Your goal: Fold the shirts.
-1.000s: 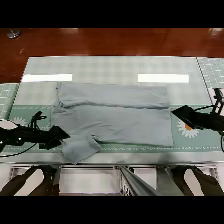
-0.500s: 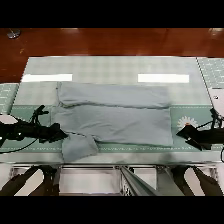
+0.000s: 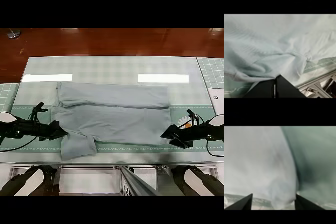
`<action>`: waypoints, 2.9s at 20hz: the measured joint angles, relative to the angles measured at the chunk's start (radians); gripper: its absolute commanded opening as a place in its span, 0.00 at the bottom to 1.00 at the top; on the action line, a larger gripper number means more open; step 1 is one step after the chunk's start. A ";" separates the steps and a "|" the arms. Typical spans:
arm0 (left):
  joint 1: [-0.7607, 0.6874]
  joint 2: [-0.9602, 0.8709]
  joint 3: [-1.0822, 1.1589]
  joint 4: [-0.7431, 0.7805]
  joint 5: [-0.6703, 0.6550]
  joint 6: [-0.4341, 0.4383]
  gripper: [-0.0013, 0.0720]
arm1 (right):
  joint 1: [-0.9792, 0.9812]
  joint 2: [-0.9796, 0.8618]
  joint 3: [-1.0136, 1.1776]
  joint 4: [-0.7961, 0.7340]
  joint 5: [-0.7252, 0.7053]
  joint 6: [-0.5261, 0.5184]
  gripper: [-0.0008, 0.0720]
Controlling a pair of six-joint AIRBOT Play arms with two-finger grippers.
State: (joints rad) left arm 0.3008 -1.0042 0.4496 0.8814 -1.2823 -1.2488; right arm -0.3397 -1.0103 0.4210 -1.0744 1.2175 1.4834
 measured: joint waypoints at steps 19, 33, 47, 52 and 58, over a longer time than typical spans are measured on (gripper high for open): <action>-0.122 -0.528 0.816 0.000 0.113 -0.104 0.05 | 0.052 -0.411 0.624 0.291 -0.137 -0.120 0.03; -0.060 -0.653 1.014 0.194 -0.046 -0.171 0.97 | -0.037 -0.621 0.793 0.200 -0.070 -0.055 0.86; -0.299 -0.435 0.807 0.054 0.133 -0.093 0.05 | 0.089 -0.591 0.794 0.133 0.031 -0.052 0.03; -0.463 -0.455 0.805 -0.004 0.176 -0.051 0.05 | 0.134 -0.254 0.676 0.042 0.046 -0.071 0.03; -0.780 -0.595 0.851 -0.016 0.348 -0.148 0.05 | 0.231 0.160 0.544 0.017 0.046 0.002 0.03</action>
State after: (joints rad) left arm -0.4797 -1.5993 1.3010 0.8654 -0.9348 -1.3964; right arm -0.1089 -0.8505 0.9646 -1.0573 1.2633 1.4857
